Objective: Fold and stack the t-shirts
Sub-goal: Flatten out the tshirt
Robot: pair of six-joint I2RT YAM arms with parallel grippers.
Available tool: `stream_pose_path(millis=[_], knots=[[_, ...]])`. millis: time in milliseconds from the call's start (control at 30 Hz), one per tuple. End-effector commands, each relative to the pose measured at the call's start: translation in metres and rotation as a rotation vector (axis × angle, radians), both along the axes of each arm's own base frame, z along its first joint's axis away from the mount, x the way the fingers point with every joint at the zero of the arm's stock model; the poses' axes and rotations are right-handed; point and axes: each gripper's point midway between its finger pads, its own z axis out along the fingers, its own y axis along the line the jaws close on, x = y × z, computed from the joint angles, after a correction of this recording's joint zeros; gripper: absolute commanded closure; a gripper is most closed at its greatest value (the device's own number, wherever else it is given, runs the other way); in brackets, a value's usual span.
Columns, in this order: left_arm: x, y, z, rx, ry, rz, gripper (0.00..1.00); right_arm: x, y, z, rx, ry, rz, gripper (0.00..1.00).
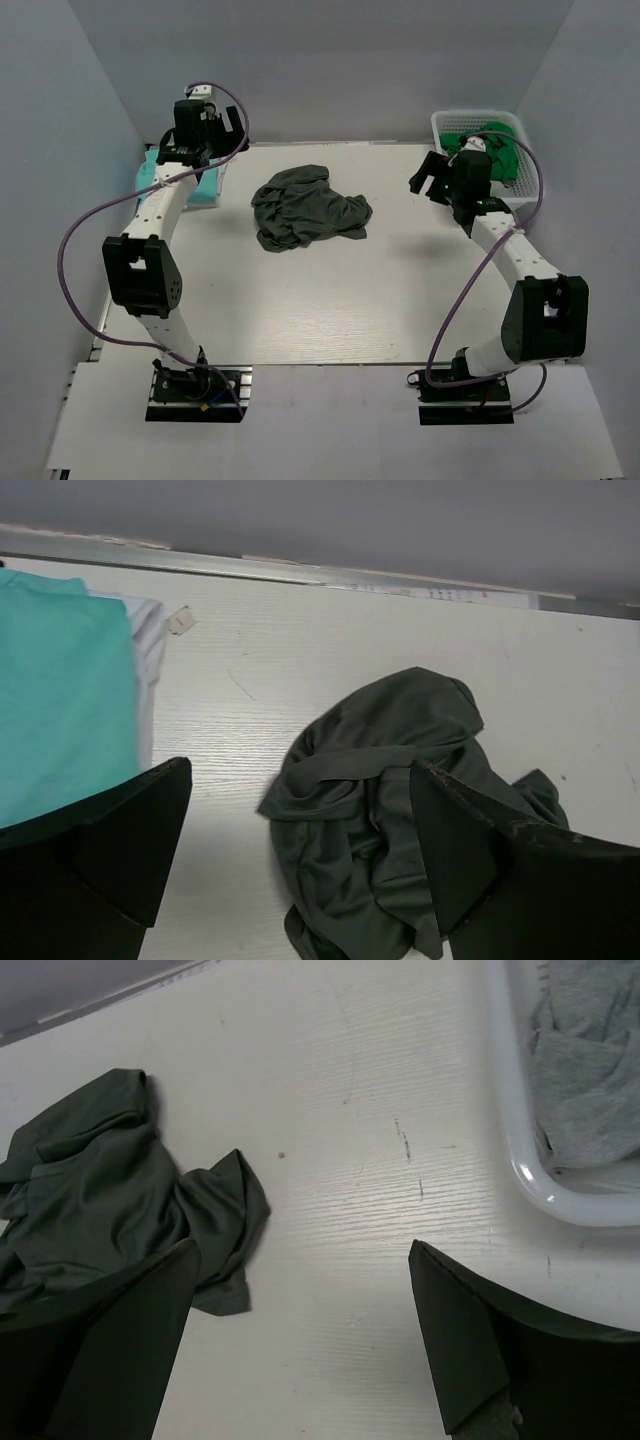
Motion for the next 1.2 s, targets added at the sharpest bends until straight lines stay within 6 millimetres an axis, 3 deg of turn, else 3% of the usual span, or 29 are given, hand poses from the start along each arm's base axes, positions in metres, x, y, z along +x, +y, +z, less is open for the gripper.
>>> stream_pose_path(millis=[0,67,100,133,167,200,233,267,333,400,500,633,767,833,933,967,1067,1100,1167], knots=[[-0.001,-0.018,0.021,-0.053,-0.044,-0.098,0.00,-0.005,0.015,0.023,-0.020,-0.081,0.133,0.09],[0.002,-0.029,0.005,-0.004,-0.006,-0.135,0.00,-0.008,0.025,0.015,-0.017,-0.064,0.216,0.09],[0.010,-0.030,-0.024,0.048,0.049,-0.149,0.00,-0.010,0.029,0.009,-0.028,-0.049,0.251,0.09],[0.018,-0.030,-0.025,0.063,0.061,-0.157,0.00,-0.010,0.037,-0.001,-0.037,-0.029,0.316,0.09],[0.012,-0.037,-0.047,0.075,0.151,-0.178,0.00,-0.011,0.045,-0.005,-0.018,-0.015,0.357,0.09],[0.021,-0.044,-0.069,0.094,0.203,-0.201,0.00,-0.013,0.045,-0.022,-0.012,0.049,0.362,0.09],[0.021,-0.042,-0.083,0.109,0.244,-0.200,0.00,-0.007,0.047,-0.021,-0.021,0.057,0.375,0.09],[0.017,-0.053,-0.098,0.131,0.279,-0.220,0.00,-0.007,0.048,-0.026,-0.035,0.073,0.383,0.09],[0.014,-0.059,-0.126,0.183,0.317,-0.273,0.00,-0.004,0.045,-0.045,-0.066,0.146,0.363,0.09],[0.007,-0.073,-0.142,0.205,0.339,-0.337,0.00,-0.005,0.048,-0.049,-0.087,0.181,0.373,0.09],[0.003,-0.079,-0.157,0.221,0.352,-0.371,0.00,-0.005,0.054,-0.068,-0.116,0.242,0.396,0.09],[0.006,-0.079,-0.163,0.224,0.335,-0.366,0.00,-0.007,0.061,-0.075,-0.135,0.250,0.412,0.09],[0.011,-0.073,-0.184,0.244,0.388,-0.334,0.00,-0.009,0.069,-0.084,-0.178,0.270,0.434,0.09],[0.017,-0.069,-0.182,0.263,0.379,-0.308,0.02,-0.010,0.071,-0.090,-0.200,0.283,0.443,0.09],[0.021,-0.066,-0.186,0.277,0.385,-0.292,0.18,-0.012,0.076,-0.098,-0.255,0.296,0.460,0.09],[0.021,-0.066,-0.186,0.277,0.385,-0.292,0.30,-0.013,0.078,-0.101,-0.263,0.300,0.461,0.09],[0.022,-0.068,-0.190,0.278,0.383,-0.305,0.51,-0.012,0.087,-0.107,-0.300,0.299,0.506,0.09],[0.022,-0.068,-0.190,0.278,0.383,-0.305,0.63,-0.013,0.096,-0.109,-0.307,0.297,0.536,0.09],[0.021,-0.072,-0.190,0.262,0.382,-0.325,0.73,-0.009,0.103,-0.112,-0.344,0.283,0.578,0.09]])
